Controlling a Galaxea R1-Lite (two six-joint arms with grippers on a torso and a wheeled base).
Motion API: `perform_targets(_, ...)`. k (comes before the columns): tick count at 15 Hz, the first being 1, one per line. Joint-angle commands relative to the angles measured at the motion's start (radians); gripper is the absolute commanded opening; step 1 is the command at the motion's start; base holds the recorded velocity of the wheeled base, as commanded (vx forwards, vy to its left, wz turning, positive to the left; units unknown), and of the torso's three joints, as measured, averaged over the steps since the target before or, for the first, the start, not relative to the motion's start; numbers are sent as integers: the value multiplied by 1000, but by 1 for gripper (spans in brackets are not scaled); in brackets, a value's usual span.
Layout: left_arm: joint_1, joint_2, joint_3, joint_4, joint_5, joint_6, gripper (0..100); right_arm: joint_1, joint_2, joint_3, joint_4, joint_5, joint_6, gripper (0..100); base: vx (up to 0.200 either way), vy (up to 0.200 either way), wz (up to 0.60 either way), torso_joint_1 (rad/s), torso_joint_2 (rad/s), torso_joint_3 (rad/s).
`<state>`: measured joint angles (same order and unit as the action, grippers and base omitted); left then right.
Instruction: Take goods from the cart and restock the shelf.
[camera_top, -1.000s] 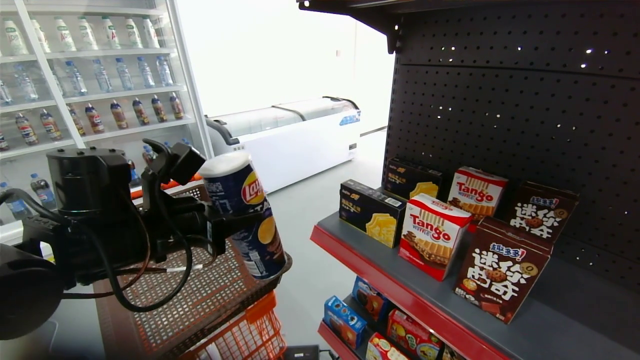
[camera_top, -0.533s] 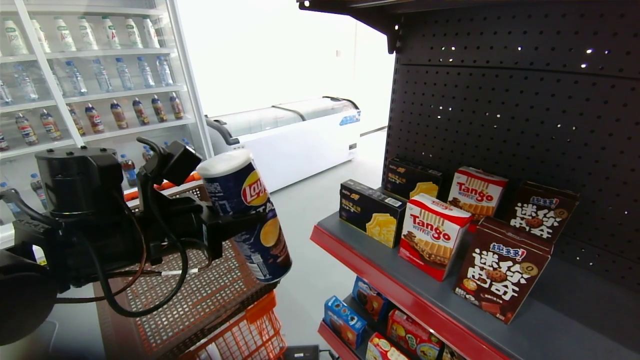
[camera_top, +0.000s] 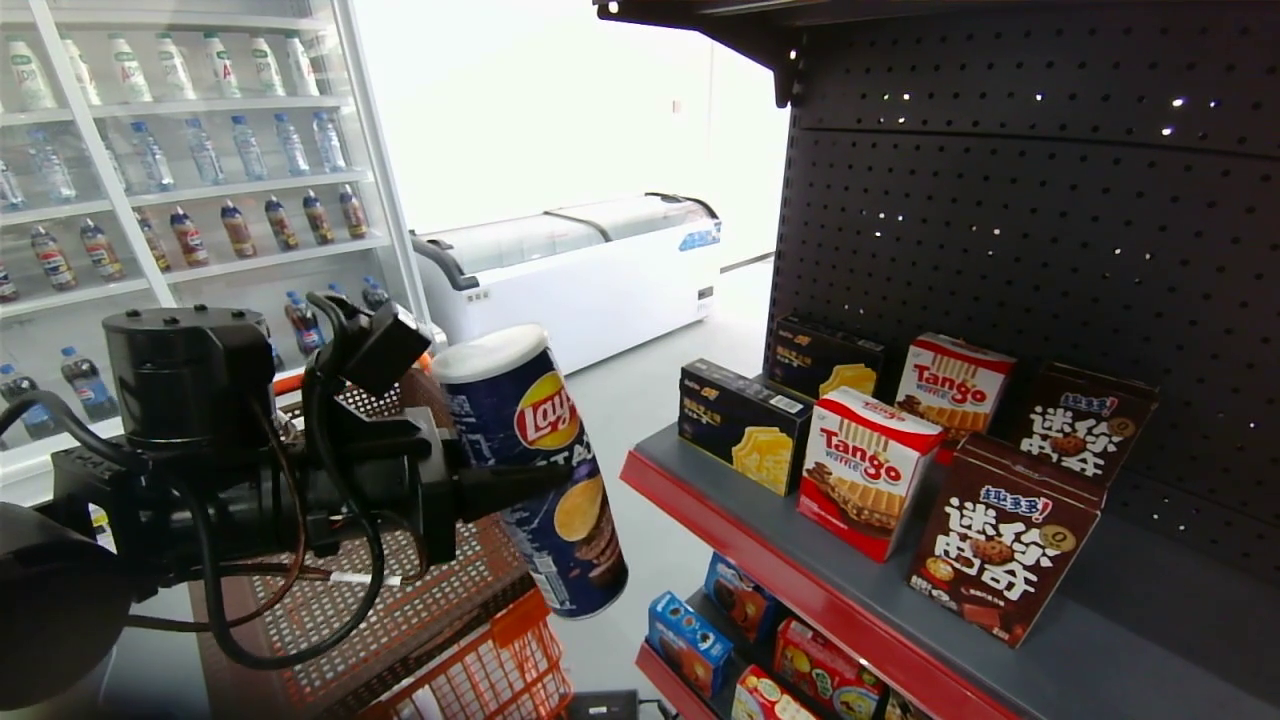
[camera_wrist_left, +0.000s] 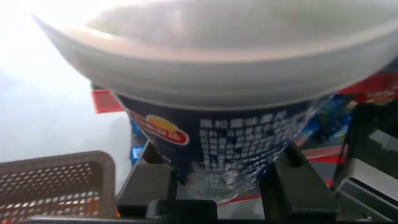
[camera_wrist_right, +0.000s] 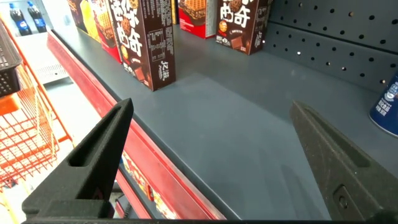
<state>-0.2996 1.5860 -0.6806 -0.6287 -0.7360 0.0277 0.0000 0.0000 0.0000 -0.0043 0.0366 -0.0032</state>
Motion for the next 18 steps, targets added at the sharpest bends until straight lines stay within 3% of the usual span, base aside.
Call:
perform_targets(1, -26, -31, 3, 15, -8, 0, 0, 0, 0, 0, 0, 0, 0, 100, 0, 0, 0, 0, 0, 0)
perform_targets(5, -50, -101, 18, 100, -36, 11, 0, 0, 0, 0, 0, 0, 0, 100, 0, 0, 0, 0, 0, 0)
perform_targets(8, -62, -136, 59, 127, -57, 72, 0, 0, 0, 0, 0, 0, 0, 100, 0, 0, 0, 0, 0, 0)
perform_targets(18, -119, -189, 102, 153, -100, 83, 0, 0, 0, 0, 0, 0, 0, 100, 0, 0, -60, 1, 0, 0)
